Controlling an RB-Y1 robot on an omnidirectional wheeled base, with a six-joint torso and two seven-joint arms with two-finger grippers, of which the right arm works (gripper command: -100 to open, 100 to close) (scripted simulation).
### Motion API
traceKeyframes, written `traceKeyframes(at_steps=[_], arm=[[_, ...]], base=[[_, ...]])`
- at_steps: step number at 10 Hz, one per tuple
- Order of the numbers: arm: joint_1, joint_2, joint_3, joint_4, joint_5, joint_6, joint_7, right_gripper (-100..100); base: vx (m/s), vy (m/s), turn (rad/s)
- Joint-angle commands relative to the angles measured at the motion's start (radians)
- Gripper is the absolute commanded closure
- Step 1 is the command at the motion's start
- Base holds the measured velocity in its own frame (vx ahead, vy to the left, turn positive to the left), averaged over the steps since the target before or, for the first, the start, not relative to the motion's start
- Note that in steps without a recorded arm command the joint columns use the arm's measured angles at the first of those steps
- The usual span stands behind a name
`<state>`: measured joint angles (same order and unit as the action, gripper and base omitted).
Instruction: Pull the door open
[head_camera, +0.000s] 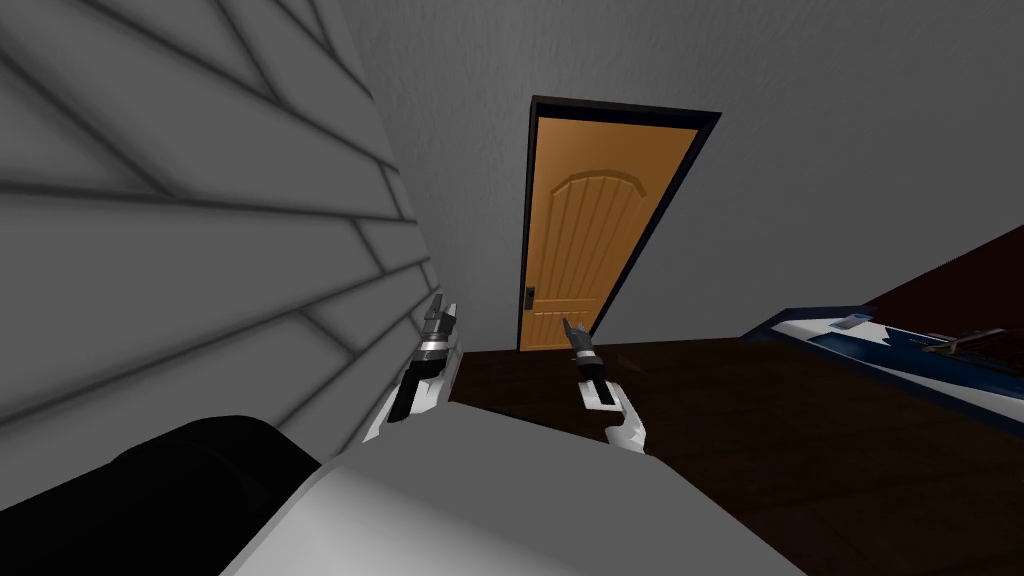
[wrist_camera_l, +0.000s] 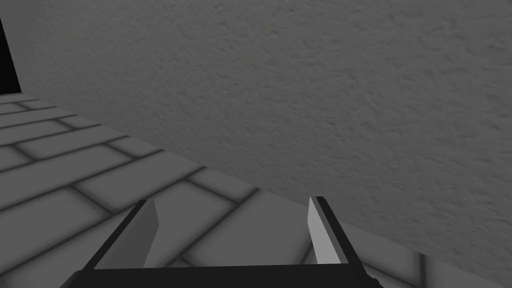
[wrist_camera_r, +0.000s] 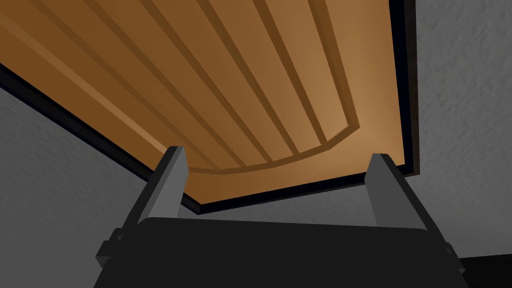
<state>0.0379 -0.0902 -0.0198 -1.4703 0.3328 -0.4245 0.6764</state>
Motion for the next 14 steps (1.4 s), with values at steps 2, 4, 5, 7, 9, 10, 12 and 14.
traceKeyframes(at_steps=[2, 4, 5, 7, 9, 10, 12, 14], arm=[[-0.031, -0.001, 0.003, 0.053, 0.024, 0.007, 0.047, -100], [-0.055, 0.001, 0.006, 0.094, 0.042, 0.011, 0.082, -100], [-0.066, 0.002, 0.007, 0.113, 0.051, 0.013, 0.099, -100], [-0.087, 0.005, 0.010, 0.150, 0.067, 0.016, 0.130, -100], [-0.118, 0.010, 0.013, 0.205, 0.091, 0.022, 0.177, -100], [-0.127, 0.012, 0.014, 0.221, 0.098, 0.024, 0.191, -100], [-0.146, 0.015, 0.016, 0.253, 0.112, 0.027, 0.218, -100], [-0.163, 0.019, 0.018, 0.284, 0.126, 0.030, 0.245, -100]], base=[[0.097, 0.053, -0.007], [0.113, 0.053, -0.006], [0.092, 0.049, -0.010], [0.091, 0.042, -0.005], [0.117, 0.073, -0.011], [0.104, 0.051, -0.008], [0.089, 0.039, -0.004], [0.078, 0.036, -0.006]])
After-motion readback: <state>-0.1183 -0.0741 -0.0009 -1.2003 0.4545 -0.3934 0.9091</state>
